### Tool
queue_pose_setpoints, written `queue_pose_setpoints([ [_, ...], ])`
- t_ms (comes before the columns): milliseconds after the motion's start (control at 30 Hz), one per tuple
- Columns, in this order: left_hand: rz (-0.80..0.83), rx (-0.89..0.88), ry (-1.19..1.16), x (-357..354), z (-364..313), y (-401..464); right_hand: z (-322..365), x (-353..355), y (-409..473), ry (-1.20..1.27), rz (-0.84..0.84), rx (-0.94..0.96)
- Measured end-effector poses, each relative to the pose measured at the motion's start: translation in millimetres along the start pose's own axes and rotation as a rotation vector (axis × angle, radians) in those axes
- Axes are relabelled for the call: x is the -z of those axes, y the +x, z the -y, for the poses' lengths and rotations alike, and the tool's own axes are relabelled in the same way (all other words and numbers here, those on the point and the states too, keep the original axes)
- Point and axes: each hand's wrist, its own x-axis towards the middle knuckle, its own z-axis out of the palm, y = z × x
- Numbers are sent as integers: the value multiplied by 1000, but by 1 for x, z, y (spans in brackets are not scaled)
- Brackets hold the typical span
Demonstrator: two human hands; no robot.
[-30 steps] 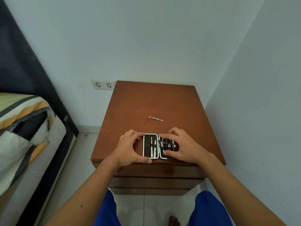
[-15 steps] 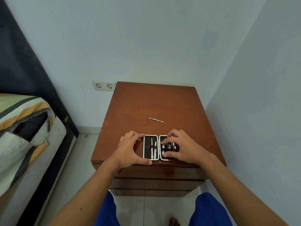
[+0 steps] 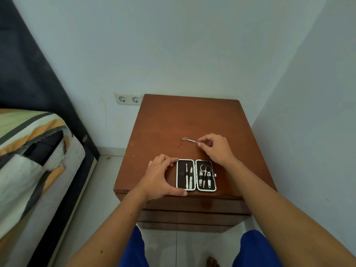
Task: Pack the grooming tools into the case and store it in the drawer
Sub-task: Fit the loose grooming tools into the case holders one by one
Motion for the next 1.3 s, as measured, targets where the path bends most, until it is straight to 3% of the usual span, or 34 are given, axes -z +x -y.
queue_pose_setpoints([
  [400, -7, 6, -19, -1, 0, -1, 2, -15, 11, -112, 7, 1],
  [967, -15, 13, -4, 1, -4, -2, -6, 21, -17, 468, 52, -131],
  [1133, -28, 6, -12, 1, -5, -3, 1, 23, -19, 471, 70, -114],
  [1300, -35, -7, -6, 1, -5, -2, 16, 22, -21, 432, 199, -56],
])
